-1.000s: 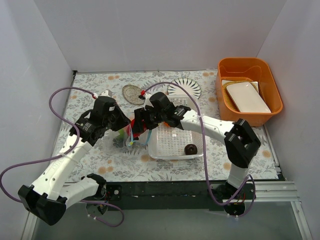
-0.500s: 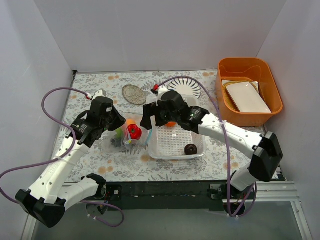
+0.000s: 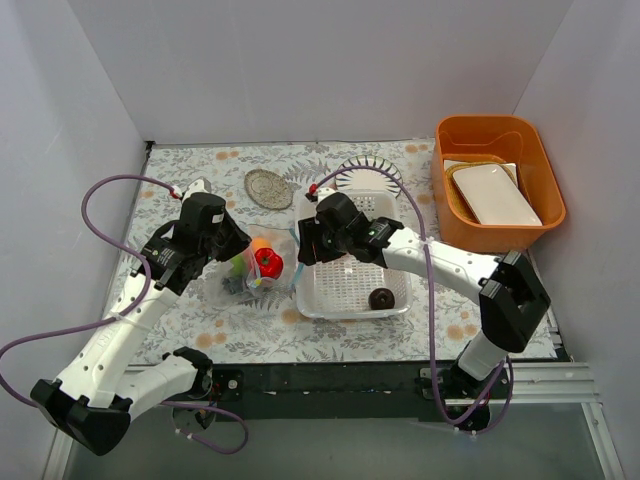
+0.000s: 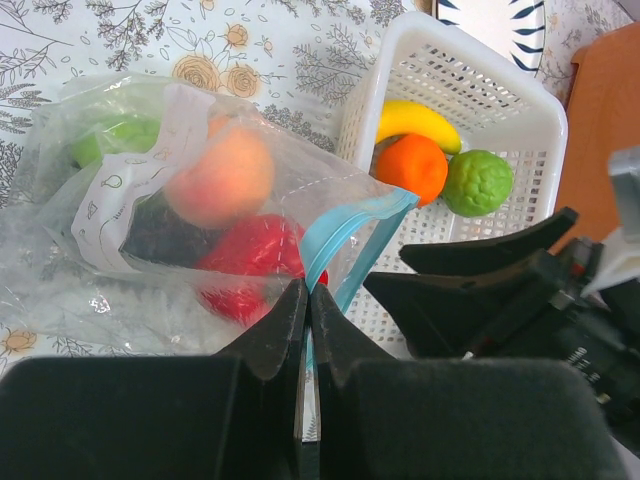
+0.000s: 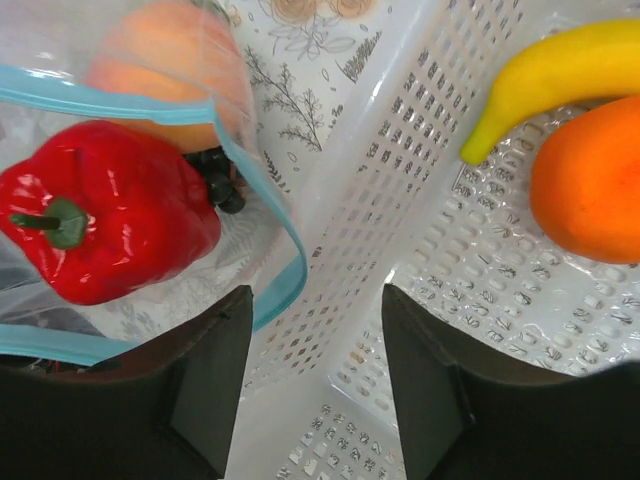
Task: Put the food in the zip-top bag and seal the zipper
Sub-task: Place the fake vegetable in the zipper food storage bag, then adjust the zipper food storage bag at the center of the board.
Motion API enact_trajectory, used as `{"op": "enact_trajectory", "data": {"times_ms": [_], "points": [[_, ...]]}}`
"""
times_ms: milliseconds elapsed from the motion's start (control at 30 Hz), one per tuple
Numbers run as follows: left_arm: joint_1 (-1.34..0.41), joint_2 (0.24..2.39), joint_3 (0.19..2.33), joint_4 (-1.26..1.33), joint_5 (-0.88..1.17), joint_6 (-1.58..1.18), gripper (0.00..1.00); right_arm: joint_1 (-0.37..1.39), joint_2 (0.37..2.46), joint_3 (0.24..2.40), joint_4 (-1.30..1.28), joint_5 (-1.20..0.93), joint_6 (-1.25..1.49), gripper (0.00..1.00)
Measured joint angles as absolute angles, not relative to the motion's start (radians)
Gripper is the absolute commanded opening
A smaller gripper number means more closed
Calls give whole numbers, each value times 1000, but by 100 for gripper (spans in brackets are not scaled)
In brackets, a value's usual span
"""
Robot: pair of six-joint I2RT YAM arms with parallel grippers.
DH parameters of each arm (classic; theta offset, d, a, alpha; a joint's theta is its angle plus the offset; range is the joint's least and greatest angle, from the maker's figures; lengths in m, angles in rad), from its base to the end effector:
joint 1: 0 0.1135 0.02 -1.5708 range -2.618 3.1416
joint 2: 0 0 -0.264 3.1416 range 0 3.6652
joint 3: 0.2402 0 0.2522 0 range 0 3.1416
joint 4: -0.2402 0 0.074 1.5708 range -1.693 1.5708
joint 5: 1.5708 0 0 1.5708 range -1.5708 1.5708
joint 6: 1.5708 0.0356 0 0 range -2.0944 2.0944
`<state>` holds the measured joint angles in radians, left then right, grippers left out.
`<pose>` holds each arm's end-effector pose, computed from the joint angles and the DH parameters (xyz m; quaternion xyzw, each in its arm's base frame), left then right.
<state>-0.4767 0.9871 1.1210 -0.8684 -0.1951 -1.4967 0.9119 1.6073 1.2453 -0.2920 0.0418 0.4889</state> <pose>0.1721 -0.0811 0.3529 -0.4785 0.7745 -0.2881 0.2971 0.2258 0.2892 0.2800 -0.1792 0.8785 0.2708 0.3503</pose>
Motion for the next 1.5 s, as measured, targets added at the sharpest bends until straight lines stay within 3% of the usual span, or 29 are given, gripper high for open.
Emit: {"op": "enact_trajectory", "data": {"times_ms": [67,100,267,300,367,433,567,667,1100,1367,1500], "points": [[-477,987,1121,-868,-195,-1497,0,912,1636,1245,-292,32,490,55],[-477,987,1121,-868,-194,-1497,0,912,1647,1245,-292,28,490,49],[-477,987,1121,-862,-186,-1497,0,912,1679,1258,-289,15,486,46],[-477,987,1121,-860,-185,-1497,0,911,1683,1262,-289,9,485,41],[-477,987,1121,-860,-183,-1497,0,911,1689,1266,-285,-7,482,40],[-477,987,1121,-860,-183,-1497,0,910,1691,1266,-281,-24,480,34],[-477,986,1121,-860,-183,-1497,0,909,1692,1266,-270,-50,474,9],[-477,986,1121,-860,-183,-1496,0,909,1691,1266,-258,-69,471,1],[-476,990,1131,-906,-264,-1468,0,909,1658,1388,-284,-164,463,1],[-456,1034,1383,-1095,-454,-1435,0,909,1739,1851,-371,-318,442,1],[-454,1038,1529,-1160,-527,-1417,0,904,1798,1956,-385,-357,452,1]]}}
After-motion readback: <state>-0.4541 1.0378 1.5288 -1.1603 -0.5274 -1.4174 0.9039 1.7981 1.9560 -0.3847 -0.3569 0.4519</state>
